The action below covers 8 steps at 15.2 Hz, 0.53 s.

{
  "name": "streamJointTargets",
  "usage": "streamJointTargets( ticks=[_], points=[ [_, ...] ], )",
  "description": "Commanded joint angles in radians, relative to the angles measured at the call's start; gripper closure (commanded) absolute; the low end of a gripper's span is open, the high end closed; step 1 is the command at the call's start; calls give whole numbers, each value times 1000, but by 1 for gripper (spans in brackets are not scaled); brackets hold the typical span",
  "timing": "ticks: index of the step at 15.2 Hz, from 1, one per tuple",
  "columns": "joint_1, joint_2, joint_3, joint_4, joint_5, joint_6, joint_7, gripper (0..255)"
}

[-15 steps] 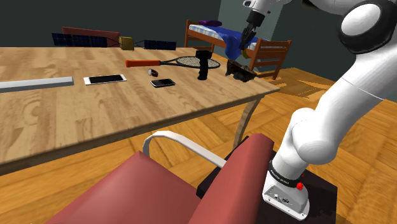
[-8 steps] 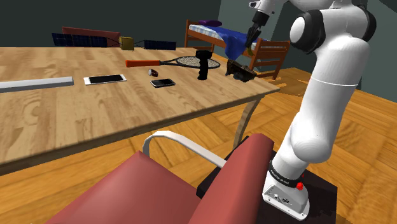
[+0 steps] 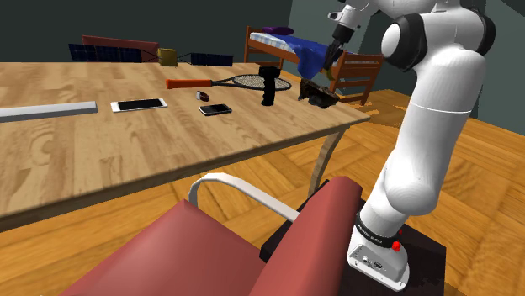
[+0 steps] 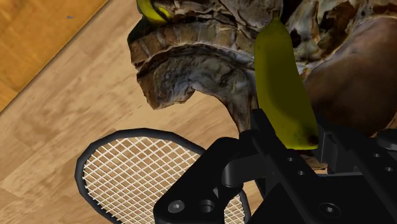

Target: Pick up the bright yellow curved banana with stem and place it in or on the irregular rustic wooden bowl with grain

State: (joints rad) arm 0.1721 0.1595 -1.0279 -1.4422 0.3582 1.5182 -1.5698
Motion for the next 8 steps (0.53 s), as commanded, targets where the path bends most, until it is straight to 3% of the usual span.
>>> streamJointTargets(
  ticks=[1, 8],
  points=[
    [18, -21, 0, -48, -18, 38, 3, 255],
    [41, -49, 3, -138, -42, 116, 3, 255]
  ],
)
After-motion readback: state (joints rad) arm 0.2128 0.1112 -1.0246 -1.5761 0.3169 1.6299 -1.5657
